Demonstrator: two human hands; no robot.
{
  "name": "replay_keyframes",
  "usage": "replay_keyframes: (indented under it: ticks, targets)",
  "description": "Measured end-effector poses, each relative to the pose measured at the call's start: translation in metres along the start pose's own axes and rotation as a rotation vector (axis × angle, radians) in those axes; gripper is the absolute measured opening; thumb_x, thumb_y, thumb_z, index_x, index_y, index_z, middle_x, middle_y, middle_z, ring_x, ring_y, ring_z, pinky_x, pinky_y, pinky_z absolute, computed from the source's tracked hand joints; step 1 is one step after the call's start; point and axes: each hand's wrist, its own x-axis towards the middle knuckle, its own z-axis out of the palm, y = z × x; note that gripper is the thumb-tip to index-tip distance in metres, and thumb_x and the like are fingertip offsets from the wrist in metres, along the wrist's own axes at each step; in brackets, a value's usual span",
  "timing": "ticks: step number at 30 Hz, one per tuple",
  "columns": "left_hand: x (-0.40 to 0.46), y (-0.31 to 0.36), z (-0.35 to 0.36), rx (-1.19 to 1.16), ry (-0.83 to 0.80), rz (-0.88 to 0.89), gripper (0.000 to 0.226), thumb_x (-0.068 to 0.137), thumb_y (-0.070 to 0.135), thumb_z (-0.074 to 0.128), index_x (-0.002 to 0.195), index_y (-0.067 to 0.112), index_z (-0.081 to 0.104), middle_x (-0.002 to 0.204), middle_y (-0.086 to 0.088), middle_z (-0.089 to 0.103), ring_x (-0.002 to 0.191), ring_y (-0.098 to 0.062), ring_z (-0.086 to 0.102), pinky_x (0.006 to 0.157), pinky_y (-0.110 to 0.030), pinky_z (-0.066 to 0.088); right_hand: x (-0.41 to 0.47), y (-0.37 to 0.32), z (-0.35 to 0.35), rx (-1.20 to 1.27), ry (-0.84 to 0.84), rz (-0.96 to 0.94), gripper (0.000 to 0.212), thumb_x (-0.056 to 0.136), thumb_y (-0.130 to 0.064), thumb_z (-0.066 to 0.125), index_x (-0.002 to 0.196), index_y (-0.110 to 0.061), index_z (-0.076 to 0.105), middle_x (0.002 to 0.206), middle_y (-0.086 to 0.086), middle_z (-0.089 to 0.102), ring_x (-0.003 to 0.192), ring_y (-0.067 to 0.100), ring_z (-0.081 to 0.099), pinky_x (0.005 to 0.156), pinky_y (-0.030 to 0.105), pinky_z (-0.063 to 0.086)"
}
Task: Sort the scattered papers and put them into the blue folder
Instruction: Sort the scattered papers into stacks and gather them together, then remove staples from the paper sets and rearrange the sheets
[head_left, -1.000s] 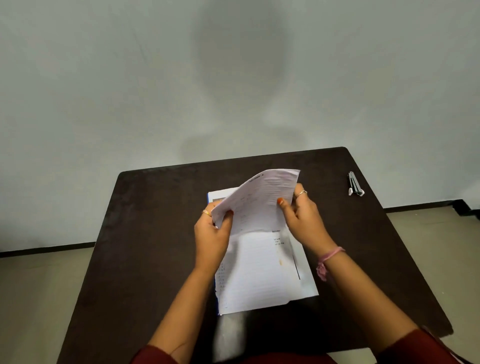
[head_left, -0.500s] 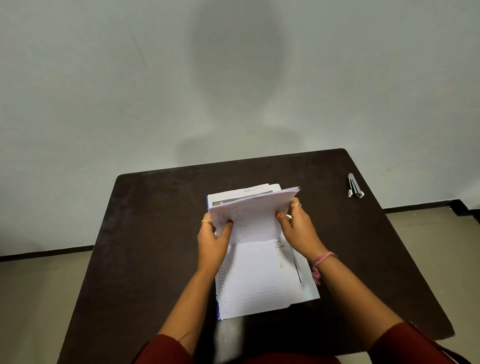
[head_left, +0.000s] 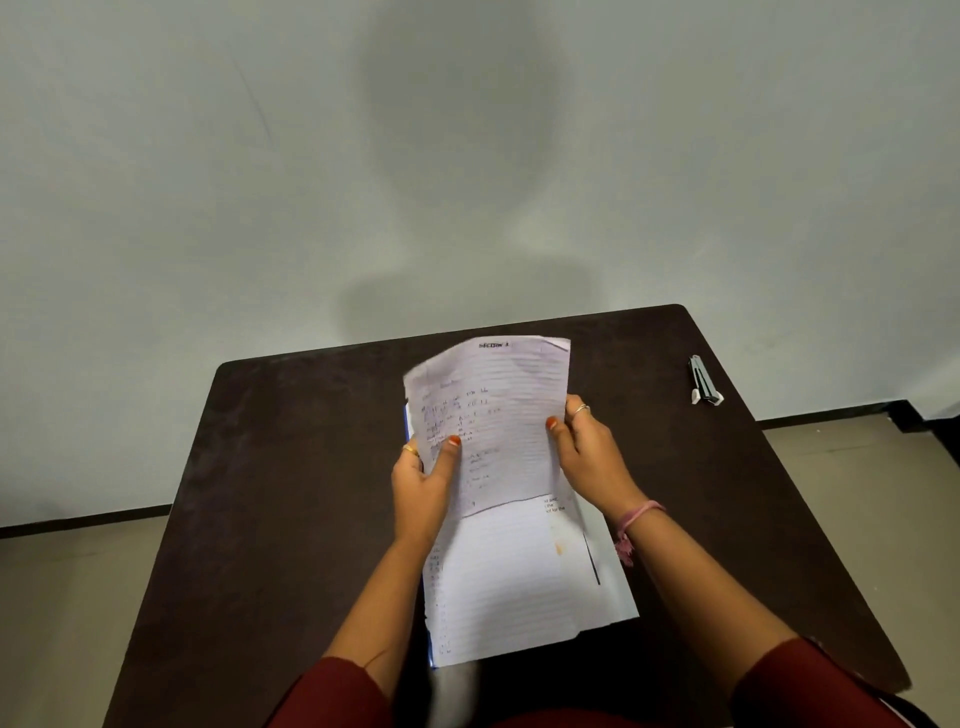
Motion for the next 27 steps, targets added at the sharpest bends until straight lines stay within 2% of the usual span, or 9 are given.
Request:
replay_keyframes:
  ticks: [4, 7, 10, 14, 15, 18, 21, 25, 27]
  targets:
    - [0.006, 0.014, 0.010, -0.083, -0.001, -0.049, 0.014, 0.091, 0.012, 0.062, 0.103, 0.019, 0.062, 0.097, 0.007, 0.071, 0.087, -0.006, 0.070, 0.071, -0.020, 0.055, 0.010, -0.005, -0.016, 0.153, 0.000, 0.013, 0.024, 0.098, -0.014, 0.048, 0.121, -0.016, 0.052, 0.113, -0.004, 0.065, 0.101, 0.007, 0.063, 0.084, 0.016, 0.050]
    - [0.007, 0.011, 0.016, -0.111, -0.077, -0.226, 0.018, 0.091, 0.011, 0.060, 0.108, 0.016, 0.065, 0.101, -0.001, 0.073, 0.092, -0.016, 0.071, 0.079, -0.031, 0.056, 0.011, 0.000, -0.029, 0.318, -0.068, 0.184, 0.018, 0.096, -0.011, 0.051, 0.107, -0.023, 0.058, 0.110, -0.003, 0.069, 0.099, 0.010, 0.067, 0.086, 0.028, 0.054]
    - [-0.001, -0.008, 0.019, -0.059, -0.164, -0.421, 0.021, 0.091, 0.011, 0.059, 0.111, 0.015, 0.065, 0.104, -0.003, 0.073, 0.094, -0.021, 0.070, 0.080, -0.035, 0.056, 0.005, 0.019, -0.041, 0.328, -0.167, 0.385, 0.017, 0.096, -0.007, 0.051, 0.107, -0.016, 0.060, 0.107, 0.005, 0.071, 0.094, 0.017, 0.069, 0.083, 0.034, 0.055]
    - [-0.019, -0.040, 0.021, 0.031, -0.258, -0.622, 0.023, 0.089, 0.010, 0.062, 0.111, 0.012, 0.064, 0.109, -0.007, 0.071, 0.097, -0.023, 0.068, 0.089, -0.039, 0.054, -0.015, 0.053, -0.051, 0.341, -0.278, 0.632, 0.019, 0.096, -0.006, 0.051, 0.112, -0.005, 0.060, 0.097, 0.007, 0.072, 0.073, 0.011, 0.069, 0.057, 0.023, 0.052]
    - [-0.022, -0.045, 0.022, 0.048, -0.269, -0.653, 0.023, 0.089, 0.009, 0.062, 0.111, 0.010, 0.063, 0.108, -0.008, 0.071, 0.096, -0.025, 0.069, 0.090, -0.040, 0.054, -0.020, 0.062, -0.052, 0.341, -0.293, 0.673, 0.019, 0.095, -0.006, 0.051, 0.112, -0.004, 0.059, 0.098, 0.009, 0.071, 0.074, 0.011, 0.069, 0.058, 0.023, 0.053]
    - [-0.022, -0.050, 0.027, 0.033, -0.236, -0.650, 0.013, 0.092, 0.009, 0.058, 0.104, 0.005, 0.061, 0.098, -0.011, 0.073, 0.086, -0.024, 0.071, 0.080, -0.036, 0.057, -0.032, 0.084, -0.054, 0.358, -0.303, 0.751, 0.018, 0.095, -0.006, 0.051, 0.111, -0.006, 0.059, 0.105, 0.011, 0.071, 0.093, 0.020, 0.068, 0.079, 0.034, 0.057]
    - [-0.013, -0.050, 0.035, 0.039, -0.172, -0.589, 0.013, 0.096, 0.009, 0.051, 0.084, 0.009, 0.057, 0.069, -0.001, 0.069, 0.054, -0.009, 0.062, 0.054, -0.020, 0.049, -0.039, 0.098, -0.054, 0.364, -0.292, 0.768, 0.015, 0.094, -0.006, 0.053, 0.108, -0.007, 0.059, 0.103, 0.010, 0.071, 0.094, 0.021, 0.069, 0.080, 0.036, 0.056]
    - [-0.002, -0.059, 0.046, 0.065, -0.072, -0.549, 0.015, 0.096, 0.007, 0.048, 0.098, 0.002, 0.062, 0.088, -0.011, 0.067, 0.074, -0.020, 0.059, 0.064, -0.026, 0.047, -0.036, 0.108, -0.056, 0.309, -0.318, 0.741, 0.014, 0.093, -0.007, 0.055, 0.106, -0.008, 0.060, 0.098, 0.007, 0.073, 0.092, 0.019, 0.070, 0.077, 0.032, 0.057]
    - [0.000, -0.065, 0.052, 0.098, -0.018, -0.538, 0.015, 0.095, 0.007, 0.048, 0.097, 0.004, 0.062, 0.084, -0.011, 0.061, 0.074, -0.021, 0.052, 0.064, -0.029, 0.043, -0.029, 0.112, -0.060, 0.212, -0.350, 0.723, 0.011, 0.092, -0.011, 0.058, 0.103, -0.010, 0.061, 0.096, 0.007, 0.073, 0.089, 0.016, 0.069, 0.075, 0.029, 0.057]
